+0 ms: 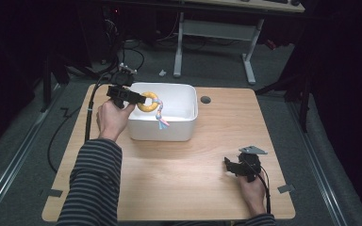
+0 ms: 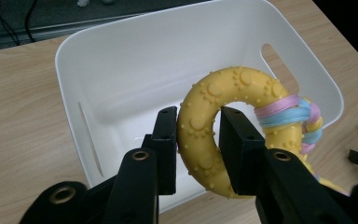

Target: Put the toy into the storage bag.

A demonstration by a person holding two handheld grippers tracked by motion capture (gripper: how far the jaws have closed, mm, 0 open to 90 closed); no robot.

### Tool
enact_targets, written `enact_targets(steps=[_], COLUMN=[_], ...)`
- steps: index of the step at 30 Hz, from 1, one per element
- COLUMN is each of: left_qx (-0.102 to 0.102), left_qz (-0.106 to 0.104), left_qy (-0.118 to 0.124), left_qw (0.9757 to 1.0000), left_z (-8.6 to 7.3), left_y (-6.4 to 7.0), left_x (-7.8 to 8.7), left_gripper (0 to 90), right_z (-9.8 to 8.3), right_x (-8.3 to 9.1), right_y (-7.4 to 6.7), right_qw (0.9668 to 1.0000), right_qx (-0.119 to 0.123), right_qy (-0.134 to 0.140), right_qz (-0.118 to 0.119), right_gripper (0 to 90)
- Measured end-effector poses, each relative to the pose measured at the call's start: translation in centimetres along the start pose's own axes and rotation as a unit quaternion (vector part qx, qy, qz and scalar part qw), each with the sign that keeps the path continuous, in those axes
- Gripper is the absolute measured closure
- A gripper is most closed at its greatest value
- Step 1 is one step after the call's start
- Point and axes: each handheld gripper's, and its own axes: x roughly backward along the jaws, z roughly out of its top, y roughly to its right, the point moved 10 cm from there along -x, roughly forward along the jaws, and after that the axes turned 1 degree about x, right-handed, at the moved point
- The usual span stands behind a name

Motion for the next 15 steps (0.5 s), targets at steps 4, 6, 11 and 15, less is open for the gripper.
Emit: enact_targets(steps=[4, 6, 11, 15], left_qx=[0.003, 0.008, 0.019, 0.027], left_qz=[0.004, 0.006, 0.011, 0.012], left_qy=[-0.002, -0.003, 0.000, 0.003], left_qw=[1.0000, 0.9999, 0.9997, 0.9996], left_z=[0.1, 0.1, 0.3, 0.3], left_y=[-0.2, -0.4, -1.0, -1.2], left_x=[-0.5, -0.9, -1.2, -1.4], left_gripper=[68.7, 68.8, 69.0, 69.0], right_z=[0.0, 0.0, 0.0, 0.0], right_x=[0.0, 0.0, 0.0, 0.0], right_y=[0.0, 0.0, 0.0, 0.0], right_qw=[1.0000, 1.0000, 1.0000, 1.0000], right_qx=[0.000, 0.000, 0.000, 0.000], right_qy=[0.000, 0.000, 0.000, 0.000], right_qz=[0.000, 0.000, 0.000, 0.000], right_gripper=[22.0, 22.0, 22.0, 22.0])
